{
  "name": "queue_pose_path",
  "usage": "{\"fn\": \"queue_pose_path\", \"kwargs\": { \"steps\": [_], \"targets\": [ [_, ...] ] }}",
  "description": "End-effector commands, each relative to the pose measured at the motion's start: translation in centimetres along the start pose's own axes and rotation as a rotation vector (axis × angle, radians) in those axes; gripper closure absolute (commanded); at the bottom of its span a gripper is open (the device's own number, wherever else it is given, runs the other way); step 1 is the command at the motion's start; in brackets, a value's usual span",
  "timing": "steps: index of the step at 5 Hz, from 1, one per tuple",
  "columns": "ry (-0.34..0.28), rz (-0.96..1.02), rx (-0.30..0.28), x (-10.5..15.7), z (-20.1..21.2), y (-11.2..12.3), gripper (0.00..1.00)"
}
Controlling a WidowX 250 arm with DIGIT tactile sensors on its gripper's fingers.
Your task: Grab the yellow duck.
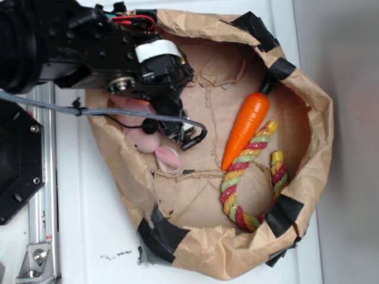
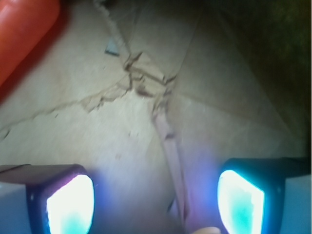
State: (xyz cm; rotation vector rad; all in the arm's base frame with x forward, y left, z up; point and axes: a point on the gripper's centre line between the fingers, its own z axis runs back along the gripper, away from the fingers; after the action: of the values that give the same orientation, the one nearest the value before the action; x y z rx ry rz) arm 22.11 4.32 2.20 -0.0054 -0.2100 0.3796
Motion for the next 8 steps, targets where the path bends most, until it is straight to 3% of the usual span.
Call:
{"fn": "queue_pose_path", "kwargs": {
  "steps": [1,2,5,6,7,8],
  "targets": [
    [-0.009,0.034,0.023,0.6,0.1,1.6,0.00],
    [0.017,0.023,0.032,0.1,-0.1,1.5,0.00],
    [0.139,0.005,0.146,-2.0,0.3,2.7,0.00],
    [0.145,-0.005,0.158,-2.3,1.6,2.7,0.00],
    [0.140,-0.004,0.125,-2.3,3.0,2.9,0.00],
    [0.165,-0.018,0.143,-2.4,3.1,2.9,0.00]
  ]
}}
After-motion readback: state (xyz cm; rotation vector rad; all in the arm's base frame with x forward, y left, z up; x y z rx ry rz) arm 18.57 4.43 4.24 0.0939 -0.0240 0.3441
